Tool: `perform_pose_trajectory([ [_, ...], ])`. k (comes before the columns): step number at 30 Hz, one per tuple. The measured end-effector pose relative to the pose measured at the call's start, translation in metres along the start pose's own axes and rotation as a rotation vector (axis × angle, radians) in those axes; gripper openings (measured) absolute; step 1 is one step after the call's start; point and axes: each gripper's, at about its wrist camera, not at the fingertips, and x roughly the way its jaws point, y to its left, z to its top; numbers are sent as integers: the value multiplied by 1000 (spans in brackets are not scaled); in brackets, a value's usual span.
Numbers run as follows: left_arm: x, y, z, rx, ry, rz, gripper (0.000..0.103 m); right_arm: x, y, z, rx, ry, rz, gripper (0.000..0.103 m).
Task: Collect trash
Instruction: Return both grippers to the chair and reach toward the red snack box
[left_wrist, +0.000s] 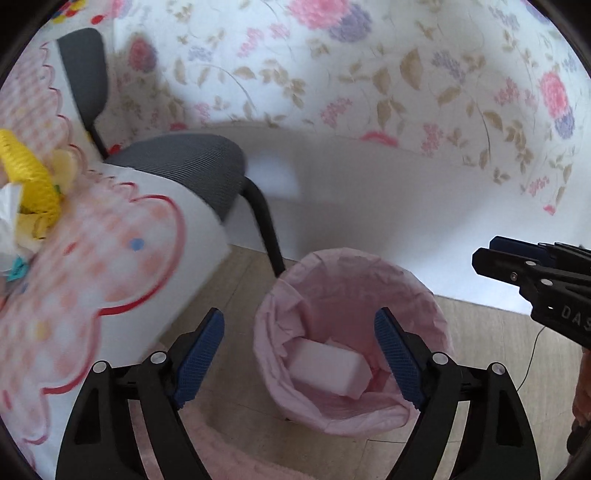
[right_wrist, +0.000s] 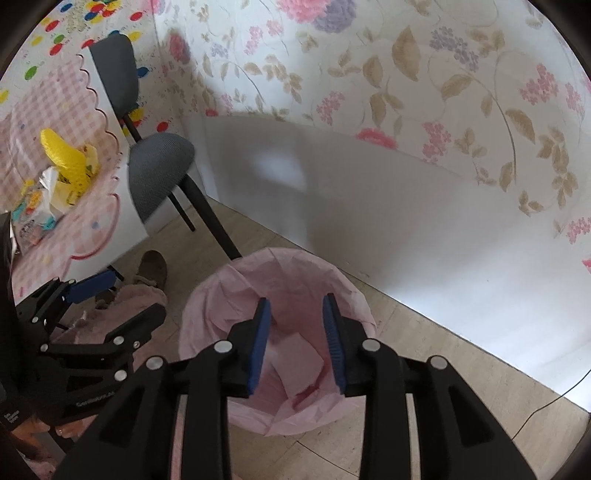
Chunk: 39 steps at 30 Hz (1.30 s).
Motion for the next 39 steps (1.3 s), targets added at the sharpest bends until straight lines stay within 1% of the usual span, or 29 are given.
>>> perform_pose_trajectory([
  [2,-18,10,1,-12,-20,18,83,-6,10,7,-13,-19,31,29],
  [7,-70,39,4,-44,-78,104,83,-28,47,31,-85,-95,165,29],
  [8,-84,49,3,-58,-97,135,83,-31,54,34,-95,-104,173,31],
  [10,-103,65,1,-88,-115,191,83,-39,73,45,-126,-130,206,46],
  [12,-122,88,-4,-134,-124,266,83,-44,92,53,-161,-148,236,50],
  [14,-138,113,-12,-192,-129,336,83,-48,114,59,-208,-155,291,50],
  [15,-145,124,-16,-220,-131,363,86,-51,128,63,-241,-167,308,50],
  [16,-153,137,-21,-253,-127,401,88,-53,139,65,-267,-175,320,50],
  [19,-177,171,-39,-320,-107,500,88,-58,178,67,-346,-185,391,50],
  [21,-189,189,-48,-362,-90,539,89,-58,200,70,-383,-181,422,50],
  [23,-200,212,-62,-430,-63,563,89,-57,218,71,-415,-180,447,50],
  [25,-205,228,-71,-477,-47,573,89,-54,239,71,-449,-180,461,50],
  [26,-208,237,-77,-496,-37,591,89,-50,250,71,-468,-177,471,50],
  [28,-214,248,-86,-515,-30,619,89,-47,263,70,-490,-171,492,50],
  [30,-222,259,-94,-544,-29,625,89,-43,280,70,-517,-163,511,50],
  [33,-227,272,-96,-573,-29,642,89,-40,303,71,-564,-168,531,50],
  [36,-228,290,-102,-611,-34,638,88,-41,319,71,-584,-188,545,50],
  [39,-223,312,-110,-681,-41,590,86,-35,332,71,-600,-185,556,50],
])
